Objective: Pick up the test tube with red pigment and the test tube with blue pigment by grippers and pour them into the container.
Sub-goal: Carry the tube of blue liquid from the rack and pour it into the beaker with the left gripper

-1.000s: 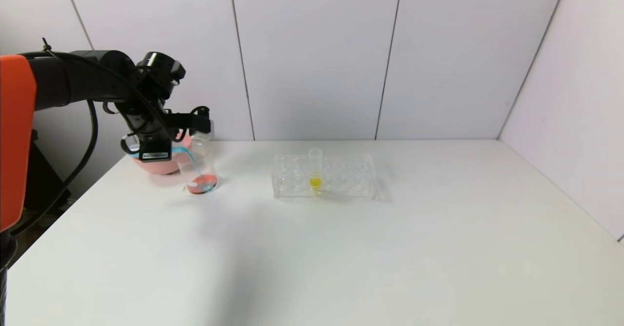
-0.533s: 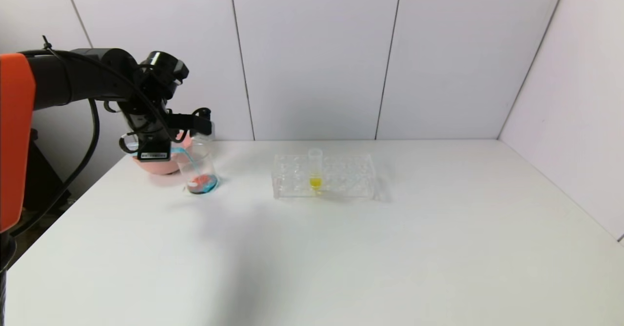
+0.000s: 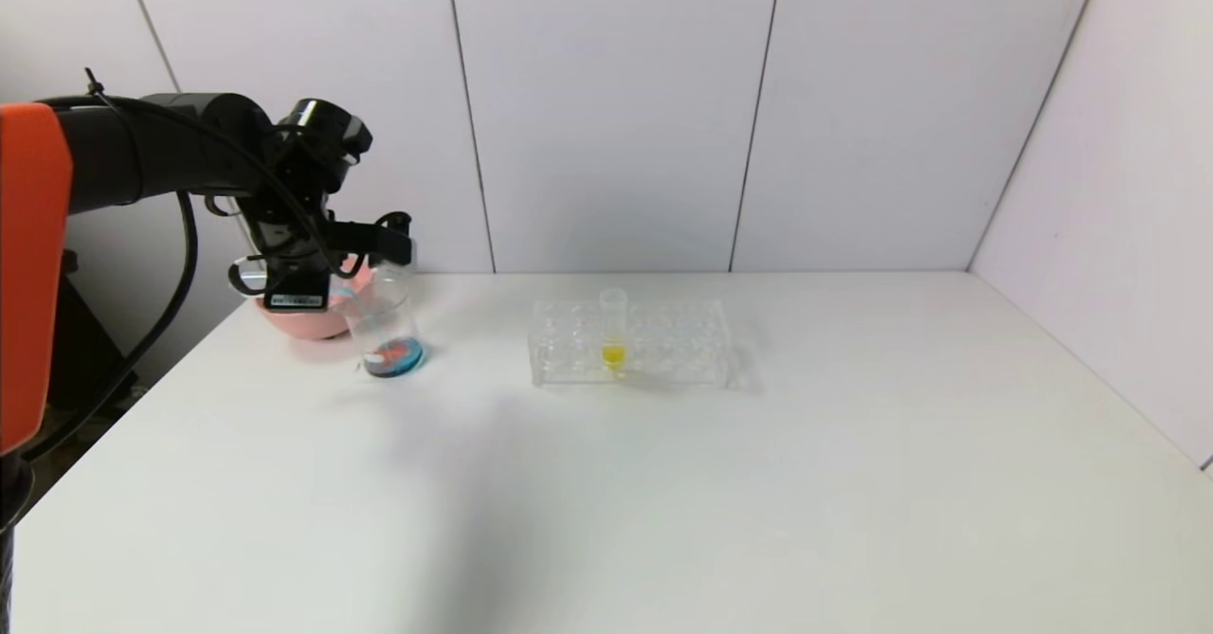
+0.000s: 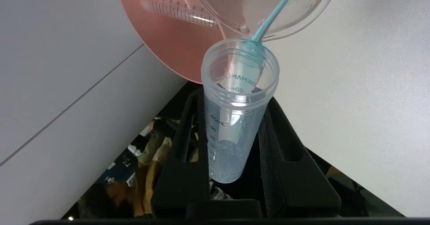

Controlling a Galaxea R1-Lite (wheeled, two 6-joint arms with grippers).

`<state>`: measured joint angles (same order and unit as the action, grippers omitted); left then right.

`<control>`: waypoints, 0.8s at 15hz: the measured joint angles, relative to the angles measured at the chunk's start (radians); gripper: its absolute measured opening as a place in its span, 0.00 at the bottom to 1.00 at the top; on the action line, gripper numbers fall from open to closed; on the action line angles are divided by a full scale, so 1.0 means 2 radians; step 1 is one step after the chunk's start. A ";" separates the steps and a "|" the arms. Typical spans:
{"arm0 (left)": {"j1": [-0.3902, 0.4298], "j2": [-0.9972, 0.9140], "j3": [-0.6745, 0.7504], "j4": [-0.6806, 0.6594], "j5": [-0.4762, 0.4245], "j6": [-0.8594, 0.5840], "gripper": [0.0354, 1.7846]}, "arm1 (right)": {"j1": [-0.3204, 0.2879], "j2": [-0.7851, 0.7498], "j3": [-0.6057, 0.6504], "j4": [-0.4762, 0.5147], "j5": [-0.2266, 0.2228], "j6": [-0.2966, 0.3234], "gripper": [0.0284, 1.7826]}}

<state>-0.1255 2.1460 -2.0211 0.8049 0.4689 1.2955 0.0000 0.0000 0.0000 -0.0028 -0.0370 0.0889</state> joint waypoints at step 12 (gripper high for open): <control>-0.026 0.007 0.001 0.002 0.036 0.001 0.23 | 0.000 0.000 0.000 0.000 0.000 0.000 1.00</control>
<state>-0.1770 2.1604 -2.0200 0.8085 0.5415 1.2968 0.0000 0.0000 0.0000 -0.0028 -0.0368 0.0898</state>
